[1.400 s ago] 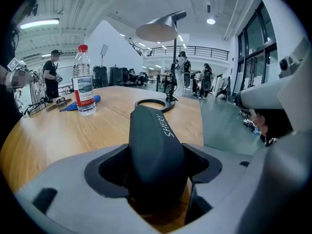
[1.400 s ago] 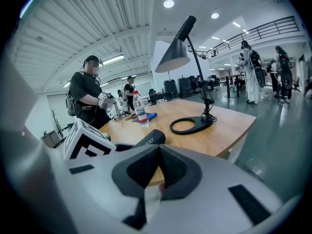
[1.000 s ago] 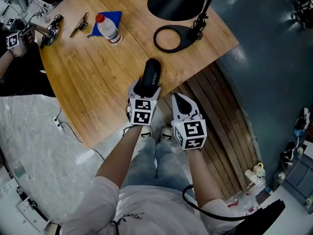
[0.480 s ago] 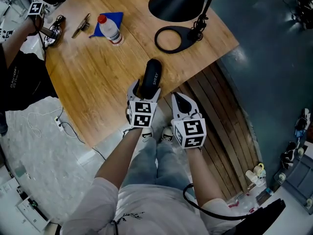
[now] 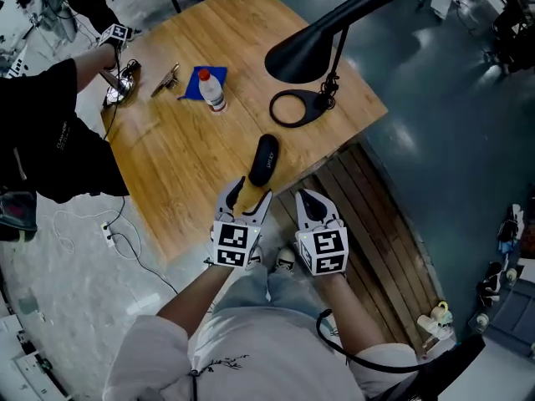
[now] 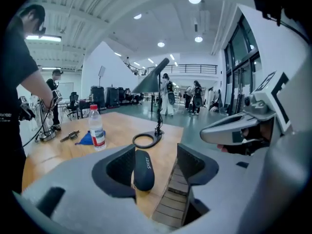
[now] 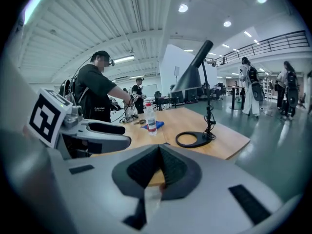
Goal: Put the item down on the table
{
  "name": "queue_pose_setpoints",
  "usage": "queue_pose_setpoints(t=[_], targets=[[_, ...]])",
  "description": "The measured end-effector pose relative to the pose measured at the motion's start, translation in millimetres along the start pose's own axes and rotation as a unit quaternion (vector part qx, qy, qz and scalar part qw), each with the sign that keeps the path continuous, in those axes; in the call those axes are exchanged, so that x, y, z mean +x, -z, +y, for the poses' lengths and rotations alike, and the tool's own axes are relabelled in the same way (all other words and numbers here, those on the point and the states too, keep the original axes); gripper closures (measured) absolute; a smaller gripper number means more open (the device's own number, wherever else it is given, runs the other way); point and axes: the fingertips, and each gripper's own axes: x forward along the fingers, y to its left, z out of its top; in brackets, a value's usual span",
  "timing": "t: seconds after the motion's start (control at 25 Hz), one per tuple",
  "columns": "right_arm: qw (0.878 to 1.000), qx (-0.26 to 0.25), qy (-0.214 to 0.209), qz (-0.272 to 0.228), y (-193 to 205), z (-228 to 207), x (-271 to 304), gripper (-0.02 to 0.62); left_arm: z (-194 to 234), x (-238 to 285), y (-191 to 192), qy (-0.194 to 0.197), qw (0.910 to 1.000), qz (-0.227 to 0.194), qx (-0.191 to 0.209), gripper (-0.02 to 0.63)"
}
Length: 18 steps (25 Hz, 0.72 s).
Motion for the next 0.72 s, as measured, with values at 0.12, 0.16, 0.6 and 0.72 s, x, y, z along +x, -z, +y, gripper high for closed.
queue_pose_setpoints(t=[0.12,0.16,0.6,0.72], targets=[[1.000,0.000,0.009,-0.022,-23.8,12.6,-31.5,0.594,-9.9,-38.1,-32.3,-0.007,0.9994,-0.033,-0.009,0.417],[0.999,0.004,0.012,-0.031,-31.1,16.6,-41.6,0.594,-11.8,-50.3,-41.3,-0.012,0.9989,-0.042,-0.013,0.453],[0.997,0.015,0.026,-0.076,-63.2,47.4,-100.5,0.594,-41.0,-115.7,-62.3,-0.046,0.9954,-0.073,-0.041,0.600],[0.996,0.007,0.026,-0.085,-70.4,52.5,-104.6,0.594,-42.7,-118.2,-68.8,-0.048,0.9949,-0.079,-0.041,0.600]])
